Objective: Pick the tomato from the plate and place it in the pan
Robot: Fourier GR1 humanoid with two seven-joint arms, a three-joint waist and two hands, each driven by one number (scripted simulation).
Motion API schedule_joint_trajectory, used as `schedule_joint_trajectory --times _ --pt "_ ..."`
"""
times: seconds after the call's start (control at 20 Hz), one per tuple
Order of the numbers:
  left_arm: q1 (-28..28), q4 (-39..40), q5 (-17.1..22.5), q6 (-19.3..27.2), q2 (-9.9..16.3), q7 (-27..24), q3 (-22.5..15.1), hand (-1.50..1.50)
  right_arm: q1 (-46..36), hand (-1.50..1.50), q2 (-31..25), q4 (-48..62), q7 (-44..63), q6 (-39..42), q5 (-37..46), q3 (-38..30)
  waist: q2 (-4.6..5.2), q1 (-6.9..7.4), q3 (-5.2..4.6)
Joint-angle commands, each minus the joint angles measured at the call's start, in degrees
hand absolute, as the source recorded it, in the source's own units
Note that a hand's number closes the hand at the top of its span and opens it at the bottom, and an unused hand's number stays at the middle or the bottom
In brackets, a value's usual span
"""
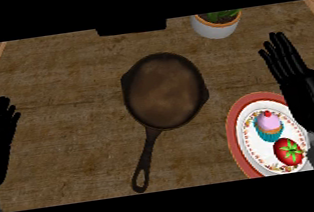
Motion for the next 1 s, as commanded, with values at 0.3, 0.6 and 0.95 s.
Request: schedule_joint_trajectory --times 0.3,0.6,0.95 --pt "1.97 8.74 -5.61 0.81 1.96 2.04 1.22 0.00 -1.19 -1.50 7.03 -4.45 -12.38 -4.72 -9.74 -18.11 -3.58 -9.43 2.93" --pt "0.37 11.67 -8.01 1.70 1.78 4.32 -0.19 0.00 17.65 1.50 7.12 2.31 -17.41 -11.40 1.88 -17.84 -0.23 -6.45 0.60" --pt "-2.95 13.97 -10.61 -1.06 0.26 3.61 -0.87 0.00 31.51 -1.50 1.31 -11.56 -17.56 -6.53 10.04 -15.23 -0.16 -3.03 0.35"
